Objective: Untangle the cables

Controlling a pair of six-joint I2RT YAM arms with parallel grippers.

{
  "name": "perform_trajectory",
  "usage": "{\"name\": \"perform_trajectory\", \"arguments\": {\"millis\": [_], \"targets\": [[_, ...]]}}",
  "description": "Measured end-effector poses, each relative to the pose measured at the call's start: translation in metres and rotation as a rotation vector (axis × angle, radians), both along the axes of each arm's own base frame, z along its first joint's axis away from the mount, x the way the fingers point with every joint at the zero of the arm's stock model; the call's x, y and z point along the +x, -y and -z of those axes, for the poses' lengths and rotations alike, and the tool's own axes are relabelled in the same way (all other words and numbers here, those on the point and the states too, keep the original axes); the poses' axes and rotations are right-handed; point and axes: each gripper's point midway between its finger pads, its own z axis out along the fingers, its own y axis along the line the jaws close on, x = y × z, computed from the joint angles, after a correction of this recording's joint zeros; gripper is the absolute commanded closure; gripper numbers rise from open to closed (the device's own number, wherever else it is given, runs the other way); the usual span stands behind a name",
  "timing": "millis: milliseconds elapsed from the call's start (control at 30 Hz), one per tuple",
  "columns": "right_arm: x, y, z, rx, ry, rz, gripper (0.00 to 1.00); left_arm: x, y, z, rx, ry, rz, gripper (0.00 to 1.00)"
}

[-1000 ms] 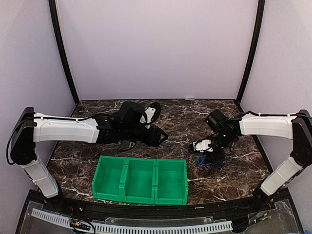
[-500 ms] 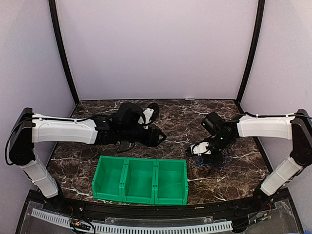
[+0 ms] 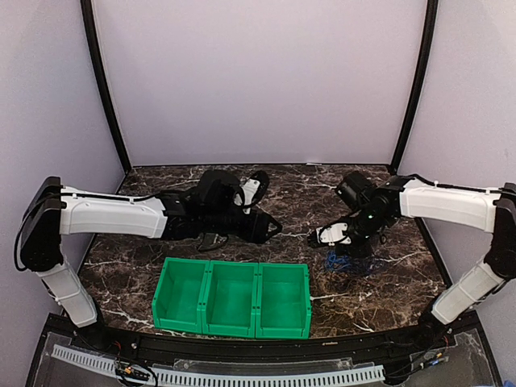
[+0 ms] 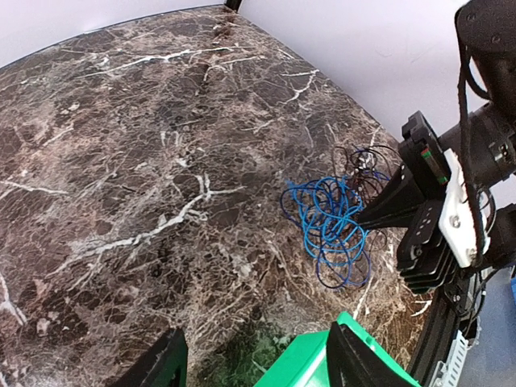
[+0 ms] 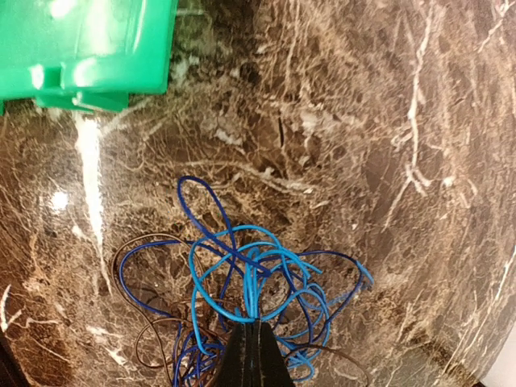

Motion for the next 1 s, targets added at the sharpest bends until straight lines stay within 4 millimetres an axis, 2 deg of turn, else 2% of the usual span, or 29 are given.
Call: {"name": "perform_trajectory", "arguments": {"millis": [167,333,467,633,767,1000], "targets": [[0.0,-0.015,-0.043,0.113,0.026,0.005,1.0,-0.007,0.016,-0.003,-0.053,0.008,0.075,0.39],[-0.001,-0.025,-0.079,0.238,0.03,0.025,1.0,-0.024,0.046,-0.025,-0.155,0.064,0.189,0.43],[0.003,-0.021,-0.086,0.287,-0.007,0.071,1.0,-0.035,0.073,-0.042,-0.249,0.104,0.272,0.49],[0.009,-0.011,-0.091,0.328,-0.031,0.14,1.0,-0.041,0.101,-0.039,-0.31,0.097,0.338,0.6],[0.012,-0.007,-0.098,0.362,-0.033,0.176,1.0,-0.04,0.117,-0.026,-0.315,0.073,0.363,0.53],[0.012,-0.008,-0.101,0.392,-0.054,0.202,1.0,-0.03,0.126,-0.011,-0.29,0.068,0.336,0.51]]}}
